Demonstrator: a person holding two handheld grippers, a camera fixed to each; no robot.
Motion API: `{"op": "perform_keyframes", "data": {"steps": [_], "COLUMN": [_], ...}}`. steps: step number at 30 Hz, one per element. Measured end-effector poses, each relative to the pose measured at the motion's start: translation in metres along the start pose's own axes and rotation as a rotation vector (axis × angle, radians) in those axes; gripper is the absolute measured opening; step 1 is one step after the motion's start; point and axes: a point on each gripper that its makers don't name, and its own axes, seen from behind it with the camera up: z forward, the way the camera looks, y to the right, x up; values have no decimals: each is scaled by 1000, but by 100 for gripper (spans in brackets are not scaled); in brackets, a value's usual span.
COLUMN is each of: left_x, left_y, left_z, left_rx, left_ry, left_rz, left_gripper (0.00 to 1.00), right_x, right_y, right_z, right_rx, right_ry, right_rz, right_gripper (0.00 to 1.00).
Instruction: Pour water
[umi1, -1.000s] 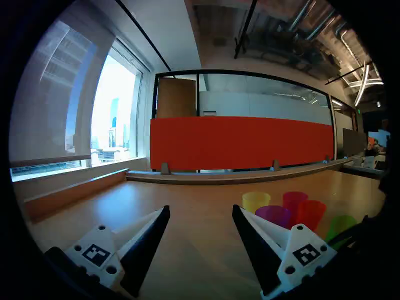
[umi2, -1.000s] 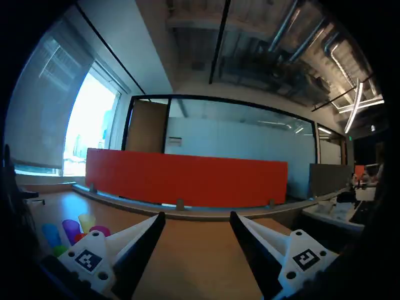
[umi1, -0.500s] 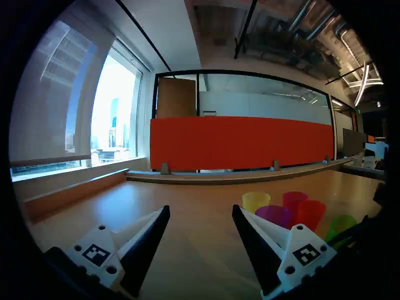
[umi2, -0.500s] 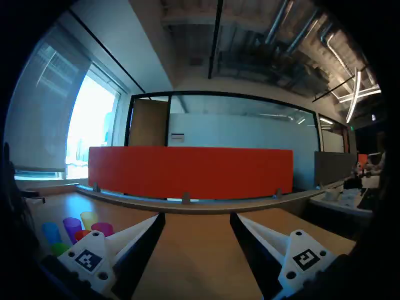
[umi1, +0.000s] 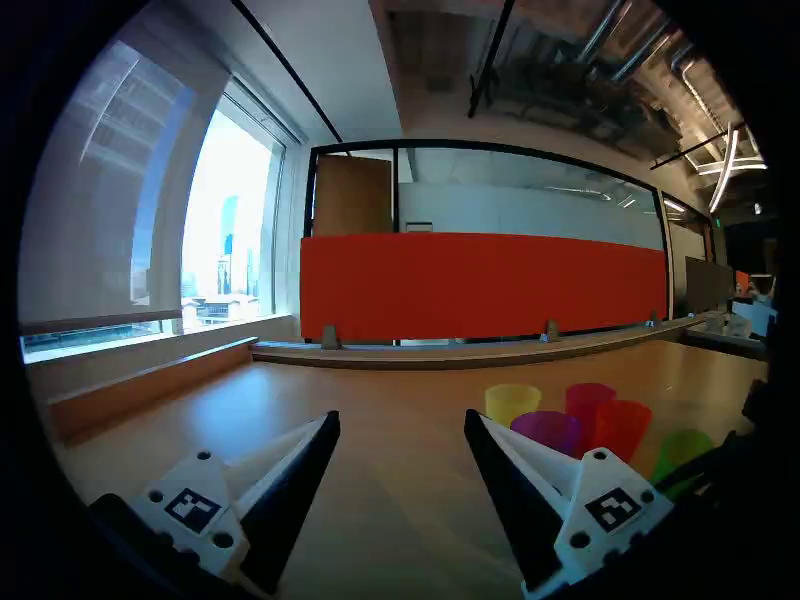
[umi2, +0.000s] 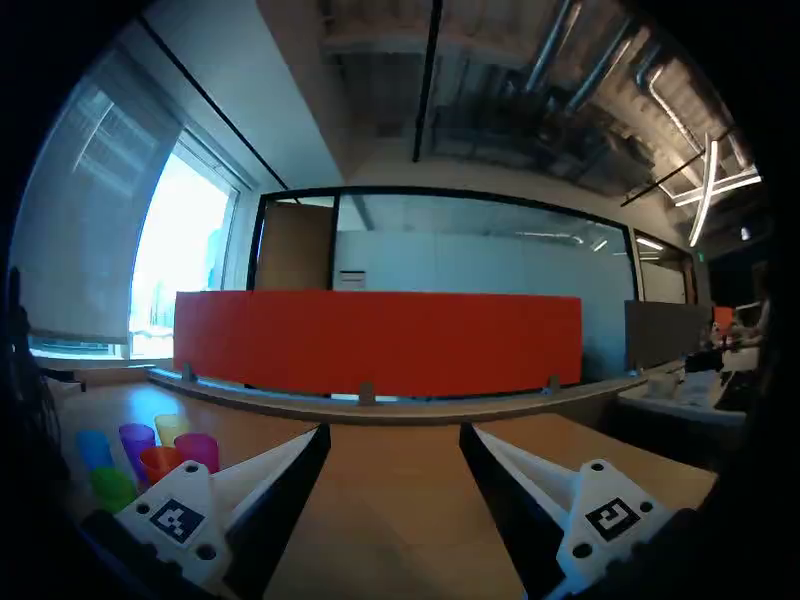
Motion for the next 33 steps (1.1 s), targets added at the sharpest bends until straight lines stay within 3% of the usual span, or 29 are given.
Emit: {"op": "perform_keyframes", "data": {"steps": [12, 33], "left_x": [0, 0], "left_y": [0, -1], "left_z": [0, 0], "left_rx": [0, 0], "left_ry": [0, 0], "left_rz": [0, 0], "left_gripper": [92, 92], "right_x": [-27, -49], "right_y": [5, 13], "right_z": [2, 4], "right_rx": [5, -12], "right_ry": [-35, -88], "right_rz": [20, 19], "right_gripper": [100, 100]}}
